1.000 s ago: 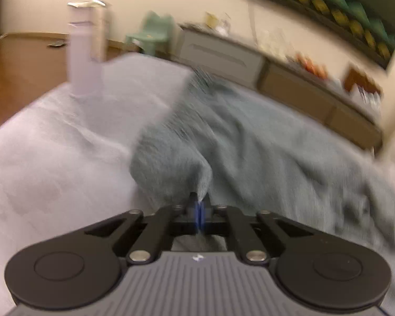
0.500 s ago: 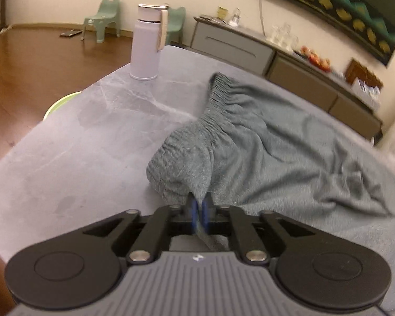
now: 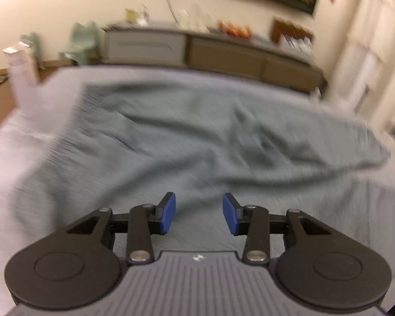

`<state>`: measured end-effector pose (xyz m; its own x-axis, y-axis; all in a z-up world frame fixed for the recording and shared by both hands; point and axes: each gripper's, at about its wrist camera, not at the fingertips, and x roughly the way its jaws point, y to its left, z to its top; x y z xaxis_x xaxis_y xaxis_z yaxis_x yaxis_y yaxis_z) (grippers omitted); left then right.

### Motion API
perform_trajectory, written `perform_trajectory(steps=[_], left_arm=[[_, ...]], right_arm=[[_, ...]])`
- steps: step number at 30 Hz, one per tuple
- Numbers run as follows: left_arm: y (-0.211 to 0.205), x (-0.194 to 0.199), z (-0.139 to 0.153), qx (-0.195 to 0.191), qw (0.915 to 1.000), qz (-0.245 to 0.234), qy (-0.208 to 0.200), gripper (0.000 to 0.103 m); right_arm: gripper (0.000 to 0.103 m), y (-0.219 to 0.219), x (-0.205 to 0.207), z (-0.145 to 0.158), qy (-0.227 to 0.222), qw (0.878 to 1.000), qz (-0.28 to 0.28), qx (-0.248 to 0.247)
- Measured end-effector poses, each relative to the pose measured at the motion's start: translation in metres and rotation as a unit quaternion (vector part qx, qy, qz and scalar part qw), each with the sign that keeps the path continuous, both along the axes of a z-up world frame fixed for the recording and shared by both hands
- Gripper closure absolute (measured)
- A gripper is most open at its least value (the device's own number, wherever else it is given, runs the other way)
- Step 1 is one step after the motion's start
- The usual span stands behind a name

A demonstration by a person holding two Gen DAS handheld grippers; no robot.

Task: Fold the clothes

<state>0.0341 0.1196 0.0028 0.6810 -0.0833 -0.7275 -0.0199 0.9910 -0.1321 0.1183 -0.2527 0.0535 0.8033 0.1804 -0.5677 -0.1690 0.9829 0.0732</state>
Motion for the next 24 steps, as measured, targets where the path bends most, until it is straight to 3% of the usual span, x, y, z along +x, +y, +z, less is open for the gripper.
perform_trajectory(steps=[6, 9, 10, 12, 13, 16, 20, 22, 24], left_arm=[[-0.013, -0.003, -0.046, -0.014, 0.9997, -0.02, 0.009, 0.063], [-0.014, -0.006, -0.053, -0.017, 0.9989, -0.043, 0.002, 0.063], [-0.012, -0.007, -0.052, -0.019, 0.9989, -0.044, -0.002, 0.063], [-0.007, -0.009, -0.051, -0.022, 0.9987, -0.046, -0.009, 0.062], [-0.005, -0.01, -0.05, -0.024, 0.9986, -0.046, -0.013, 0.062], [0.003, -0.012, -0.048, -0.028, 0.9981, -0.049, -0.025, 0.061], [0.013, -0.016, -0.045, -0.035, 0.9972, -0.052, -0.041, 0.061], [0.021, -0.017, -0.043, -0.036, 0.997, -0.047, -0.05, 0.06], [0.055, -0.016, -0.029, -0.024, 0.9971, 0.006, -0.072, 0.056]], right_arm=[[0.022, 0.156, 0.088, -0.048, 0.046, 0.99, 0.116, -0.061], [0.024, 0.193, 0.12, -0.075, 0.081, 0.985, 0.124, -0.087], [0.032, 0.205, 0.131, -0.084, 0.095, 0.983, 0.126, -0.095], [0.057, 0.214, 0.157, -0.106, 0.149, 0.974, 0.128, -0.113], [0.058, 0.217, 0.17, -0.113, 0.166, 0.971, 0.127, -0.115], [0.057, 0.22, 0.207, -0.117, 0.161, 0.977, 0.101, -0.101], [0.044, 0.218, 0.238, -0.119, 0.177, 0.978, 0.064, -0.091], [0.048, 0.223, 0.22, -0.102, 0.154, 0.98, 0.059, -0.11], [0.042, 0.231, 0.193, -0.08, 0.108, 0.984, 0.063, -0.123]])
